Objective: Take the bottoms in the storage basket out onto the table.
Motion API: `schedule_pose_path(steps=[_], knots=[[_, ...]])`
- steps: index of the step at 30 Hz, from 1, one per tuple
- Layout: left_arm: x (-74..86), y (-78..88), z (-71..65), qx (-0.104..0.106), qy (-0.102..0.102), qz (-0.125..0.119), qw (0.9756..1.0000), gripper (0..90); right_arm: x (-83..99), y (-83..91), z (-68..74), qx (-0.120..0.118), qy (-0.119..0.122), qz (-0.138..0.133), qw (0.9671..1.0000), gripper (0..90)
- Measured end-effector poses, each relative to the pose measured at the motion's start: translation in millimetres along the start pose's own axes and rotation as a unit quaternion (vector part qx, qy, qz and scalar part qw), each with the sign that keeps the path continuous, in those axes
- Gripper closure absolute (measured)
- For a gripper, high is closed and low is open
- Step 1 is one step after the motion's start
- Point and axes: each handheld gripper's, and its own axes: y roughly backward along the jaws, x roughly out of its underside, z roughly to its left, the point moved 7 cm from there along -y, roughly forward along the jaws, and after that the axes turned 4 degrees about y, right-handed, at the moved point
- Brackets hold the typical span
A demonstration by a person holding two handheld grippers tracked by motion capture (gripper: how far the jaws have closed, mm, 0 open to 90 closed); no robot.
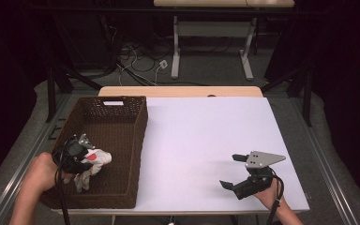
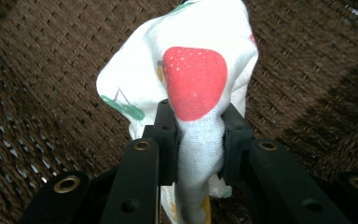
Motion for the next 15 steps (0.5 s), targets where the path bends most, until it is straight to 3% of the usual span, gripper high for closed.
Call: schedule_pose_path(steps=[15], knots=[[-14.0, 6.7, -2.5, 0.001, -0.025, -0.010, 0.9996, 73.5, 0.0, -0.7, 0.2, 0.002, -0.001, -0.002, 1.0000, 0.4]])
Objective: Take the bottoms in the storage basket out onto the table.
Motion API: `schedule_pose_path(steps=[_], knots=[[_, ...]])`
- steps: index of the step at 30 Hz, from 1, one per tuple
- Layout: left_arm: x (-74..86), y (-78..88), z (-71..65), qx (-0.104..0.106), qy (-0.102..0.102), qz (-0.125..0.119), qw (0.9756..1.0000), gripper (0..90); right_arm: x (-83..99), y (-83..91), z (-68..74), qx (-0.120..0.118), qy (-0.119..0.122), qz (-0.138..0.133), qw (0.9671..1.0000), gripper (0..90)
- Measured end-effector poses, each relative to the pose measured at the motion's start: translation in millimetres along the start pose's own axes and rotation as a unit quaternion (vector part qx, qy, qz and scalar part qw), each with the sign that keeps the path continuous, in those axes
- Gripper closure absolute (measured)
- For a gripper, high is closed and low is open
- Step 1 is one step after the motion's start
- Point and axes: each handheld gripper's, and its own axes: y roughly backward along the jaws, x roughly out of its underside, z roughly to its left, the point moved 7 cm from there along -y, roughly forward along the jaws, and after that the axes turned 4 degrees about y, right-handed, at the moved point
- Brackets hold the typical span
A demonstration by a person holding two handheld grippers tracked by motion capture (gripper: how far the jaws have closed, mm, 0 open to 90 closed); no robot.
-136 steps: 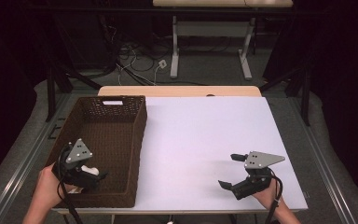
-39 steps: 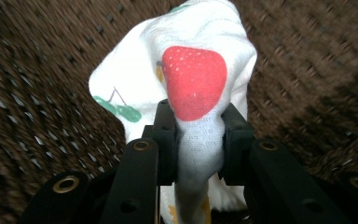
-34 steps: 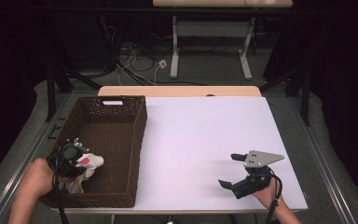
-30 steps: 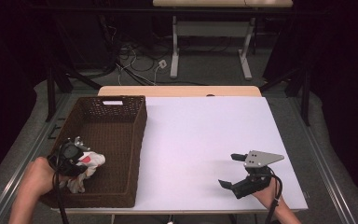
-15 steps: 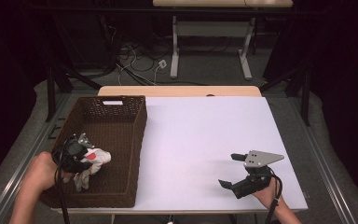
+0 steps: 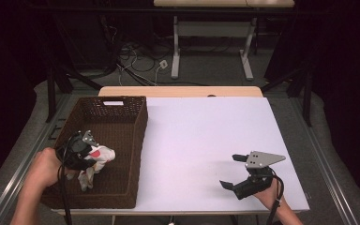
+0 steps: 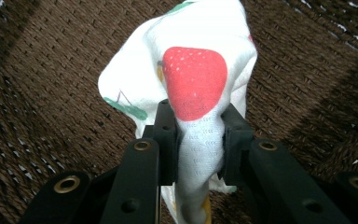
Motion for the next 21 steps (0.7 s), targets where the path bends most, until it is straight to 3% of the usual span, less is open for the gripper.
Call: schedule_pose_path(steps=[16, 21], knots=[[-13.5, 8.5, 5.1, -0.003, -0.019, -0.001, 0.9998, 73.7, 1.0, -0.4, -0.3, -0.003, 0.000, 0.005, 1.0000, 0.4], [-18.2, 13.3, 5.4, -0.004, -0.040, -0.006, 0.9992, 73.7, 1.2, -0.6, -0.6, -0.003, 0.001, 0.005, 1.0000, 0.4]])
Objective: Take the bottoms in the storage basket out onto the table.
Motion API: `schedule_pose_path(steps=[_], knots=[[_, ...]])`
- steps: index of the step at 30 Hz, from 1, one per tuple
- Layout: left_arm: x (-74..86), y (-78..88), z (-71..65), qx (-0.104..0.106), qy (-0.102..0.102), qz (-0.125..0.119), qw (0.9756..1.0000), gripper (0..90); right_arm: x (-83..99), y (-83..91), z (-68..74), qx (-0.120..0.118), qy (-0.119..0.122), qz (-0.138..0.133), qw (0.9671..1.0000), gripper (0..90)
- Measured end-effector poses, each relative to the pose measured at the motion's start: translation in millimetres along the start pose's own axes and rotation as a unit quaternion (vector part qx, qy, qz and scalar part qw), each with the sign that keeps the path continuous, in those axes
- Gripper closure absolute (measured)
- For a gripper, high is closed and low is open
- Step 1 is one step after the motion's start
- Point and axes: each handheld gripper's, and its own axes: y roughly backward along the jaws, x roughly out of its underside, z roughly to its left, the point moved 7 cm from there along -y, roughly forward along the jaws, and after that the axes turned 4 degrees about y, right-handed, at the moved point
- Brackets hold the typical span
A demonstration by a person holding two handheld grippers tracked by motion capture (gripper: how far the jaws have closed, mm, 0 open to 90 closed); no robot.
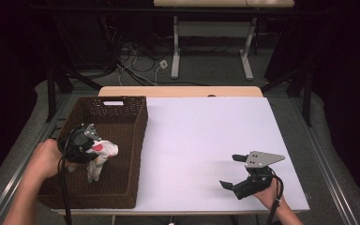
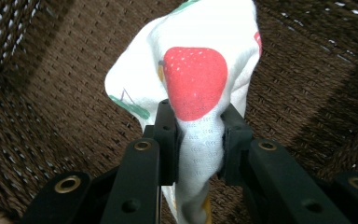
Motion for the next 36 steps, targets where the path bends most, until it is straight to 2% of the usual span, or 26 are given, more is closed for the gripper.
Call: schedule_pose_path(steps=[3, 4, 14, 15, 16, 17, 18, 19, 25, 36], knots=[[-2.8, 0.8, 0.6, -0.004, -0.009, 0.004, 0.9999, 73.7, 0.0, -0.1, -0.2, -0.001, 0.000, -0.001, 1.0000, 0.4], [-3.7, 0.7, 0.2, -0.003, -0.007, 0.005, 1.0000, 73.7, 0.1, -0.1, -0.2, 0.000, -0.001, 0.000, 1.0000, 0.4], [-15.6, 7.2, 4.0, -0.003, -0.025, 0.003, 0.9997, 73.8, 0.5, -0.3, -0.4, 0.000, -0.001, 0.002, 1.0000, 0.4], [-17.2, 7.3, 4.3, -0.004, -0.021, -0.001, 0.9998, 73.7, 0.5, -0.4, 0.0, -0.001, -0.002, 0.002, 1.0000, 0.4], [-18.3, 7.6, 4.4, -0.003, -0.024, 0.000, 0.9997, 73.8, 0.5, -0.5, 0.3, -0.002, -0.002, 0.002, 1.0000, 0.4], [-19.6, 7.8, 4.6, -0.004, -0.035, 0.001, 0.9994, 73.7, 0.4, -0.6, 0.4, -0.002, -0.002, 0.002, 1.0000, 0.4], [-20.5, 7.6, 3.8, -0.001, -0.031, -0.001, 0.9995, 73.7, 0.4, -0.6, 0.4, -0.002, -0.002, 0.002, 1.0000, 0.4], [-21.6, 7.7, 5.9, -0.005, -0.038, 0.002, 0.9992, 73.7, 0.4, -0.7, 0.3, -0.002, -0.002, 0.002, 1.0000, 0.4], [-27.6, 5.7, 7.5, 0.002, -0.052, 0.008, 0.9986, 73.7, 0.4, -0.5, 0.7, -0.002, 0.000, 0.003, 1.0000, 0.3], [-43.1, 13.3, 13.4, 0.017, -0.072, 0.008, 0.9973, 73.7, 1.4, -1.6, 0.5, -0.003, -0.003, 0.004, 1.0000, 0.3]])
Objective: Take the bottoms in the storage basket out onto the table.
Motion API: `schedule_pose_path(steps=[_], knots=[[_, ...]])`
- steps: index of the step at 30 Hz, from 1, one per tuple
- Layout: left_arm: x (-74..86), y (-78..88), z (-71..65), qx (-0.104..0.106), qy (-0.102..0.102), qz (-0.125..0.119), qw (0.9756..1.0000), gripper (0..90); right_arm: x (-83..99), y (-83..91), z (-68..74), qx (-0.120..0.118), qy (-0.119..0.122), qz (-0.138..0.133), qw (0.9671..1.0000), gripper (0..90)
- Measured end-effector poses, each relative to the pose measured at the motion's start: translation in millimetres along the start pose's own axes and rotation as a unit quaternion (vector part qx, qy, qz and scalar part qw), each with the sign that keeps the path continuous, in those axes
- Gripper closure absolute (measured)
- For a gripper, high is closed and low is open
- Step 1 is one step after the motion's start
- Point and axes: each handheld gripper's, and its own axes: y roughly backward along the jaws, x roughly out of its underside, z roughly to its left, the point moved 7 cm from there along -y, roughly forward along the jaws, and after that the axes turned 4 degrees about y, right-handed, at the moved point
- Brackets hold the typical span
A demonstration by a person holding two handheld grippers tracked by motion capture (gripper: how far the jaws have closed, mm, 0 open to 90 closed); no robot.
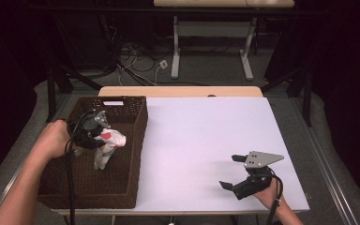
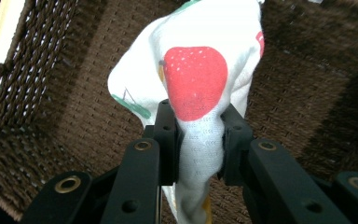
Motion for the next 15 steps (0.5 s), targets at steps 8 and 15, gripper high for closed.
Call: schedule_pose_path(steps=[8, 15], knots=[[-9.2, 4.7, 5.4, 0.010, -0.014, 0.007, 0.9998, 73.7, 0.1, 0.3, -0.5, 0.000, 0.002, 0.000, 1.0000, 0.3], [-11.7, 7.8, 11.9, 0.017, -0.046, 0.020, 0.9986, 73.7, 0.4, 0.3, 0.0, -0.002, 0.000, 0.003, 1.0000, 0.3]])
